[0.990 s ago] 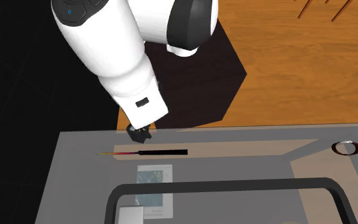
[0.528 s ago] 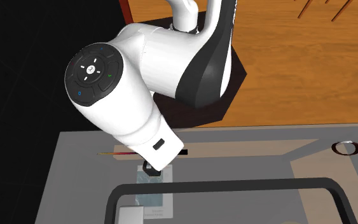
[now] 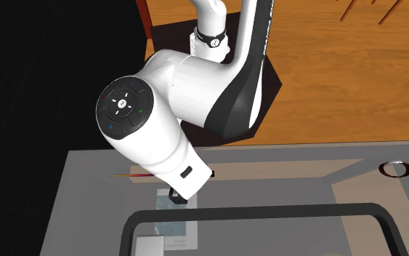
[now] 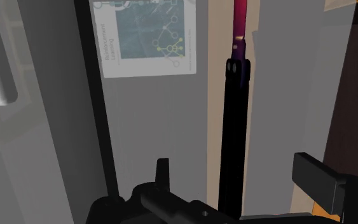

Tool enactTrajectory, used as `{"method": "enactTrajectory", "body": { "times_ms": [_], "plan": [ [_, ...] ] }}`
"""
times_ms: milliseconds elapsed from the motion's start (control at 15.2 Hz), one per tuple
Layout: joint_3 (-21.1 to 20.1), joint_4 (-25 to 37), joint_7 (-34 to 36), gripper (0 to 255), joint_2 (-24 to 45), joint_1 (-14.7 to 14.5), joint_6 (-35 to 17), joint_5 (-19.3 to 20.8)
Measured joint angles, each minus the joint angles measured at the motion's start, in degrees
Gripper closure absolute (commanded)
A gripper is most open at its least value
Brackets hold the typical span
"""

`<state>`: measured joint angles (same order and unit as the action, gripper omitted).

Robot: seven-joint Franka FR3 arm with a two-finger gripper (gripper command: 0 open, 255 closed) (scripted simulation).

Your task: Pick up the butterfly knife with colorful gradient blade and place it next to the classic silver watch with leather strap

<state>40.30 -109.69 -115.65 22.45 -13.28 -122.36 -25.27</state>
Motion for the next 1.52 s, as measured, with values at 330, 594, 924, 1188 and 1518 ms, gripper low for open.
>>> {"method": "enactTrajectory", "body": {
  "times_ms": [330, 594, 924, 1188, 1518],
  "plan": [
    [-0.1, -0.1, 0.0, 0, 0.1, 0.0, -0.2, -0.1],
    [-0.1, -0.1, 0.0, 255, 0.1, 0.0, -0.2, -0.1],
    [-0.1, -0.1, 0.0, 255, 0.1, 0.0, -0.2, -0.1],
    [0.2, 0.1, 0.3, 255, -0.5, -0.2, 0.4, 0.4],
    [1.3, 1.0, 1.9, 255, -2.8, -1.1, 3.0, 2.5]
  ]
}}
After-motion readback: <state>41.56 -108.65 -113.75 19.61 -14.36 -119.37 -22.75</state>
